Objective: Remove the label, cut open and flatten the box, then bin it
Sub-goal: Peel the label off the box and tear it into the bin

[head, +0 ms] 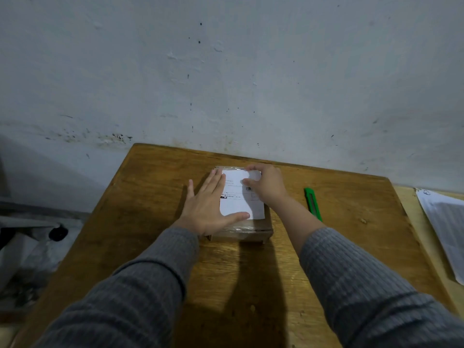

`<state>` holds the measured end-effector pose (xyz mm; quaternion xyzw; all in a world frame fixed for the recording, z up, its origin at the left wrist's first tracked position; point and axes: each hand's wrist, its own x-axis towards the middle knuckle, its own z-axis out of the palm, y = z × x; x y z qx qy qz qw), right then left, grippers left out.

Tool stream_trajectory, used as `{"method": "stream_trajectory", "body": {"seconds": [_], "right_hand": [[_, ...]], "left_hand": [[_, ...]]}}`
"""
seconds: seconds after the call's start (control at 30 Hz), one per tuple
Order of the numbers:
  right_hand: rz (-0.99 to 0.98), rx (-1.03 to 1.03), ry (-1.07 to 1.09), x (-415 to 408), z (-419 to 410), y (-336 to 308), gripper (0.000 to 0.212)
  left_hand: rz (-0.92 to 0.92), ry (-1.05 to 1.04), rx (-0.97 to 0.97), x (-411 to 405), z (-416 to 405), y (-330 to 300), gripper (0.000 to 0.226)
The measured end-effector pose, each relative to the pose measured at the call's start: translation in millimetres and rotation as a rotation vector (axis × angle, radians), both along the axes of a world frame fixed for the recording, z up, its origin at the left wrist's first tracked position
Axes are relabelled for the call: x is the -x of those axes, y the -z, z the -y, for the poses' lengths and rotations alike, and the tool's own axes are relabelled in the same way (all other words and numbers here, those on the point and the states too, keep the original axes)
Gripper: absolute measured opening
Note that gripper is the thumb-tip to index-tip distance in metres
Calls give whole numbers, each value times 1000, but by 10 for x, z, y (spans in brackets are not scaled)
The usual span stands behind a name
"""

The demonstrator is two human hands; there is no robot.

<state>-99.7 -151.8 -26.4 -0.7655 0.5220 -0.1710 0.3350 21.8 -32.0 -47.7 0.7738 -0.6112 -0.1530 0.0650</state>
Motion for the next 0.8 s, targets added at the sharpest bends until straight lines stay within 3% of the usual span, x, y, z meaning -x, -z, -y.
{"method": "stream_trajectory", "body": {"seconds": [0.1, 0.33, 0.5, 0.8], "right_hand": [[16, -5, 34, -13, -7, -4, 32], [-57, 44, 27, -44, -22, -39, 16], [-251, 167, 40, -60, -102, -159, 25], [-152, 90, 34, -37, -161, -270, 20]], "left_hand": [[36, 43, -59, -26, -75, -23, 133], [20, 38, -62, -6, -96, 65, 142], [-16, 55, -50, -18, -98, 48, 143], [-19, 59, -55, -5, -96, 13, 140]]}}
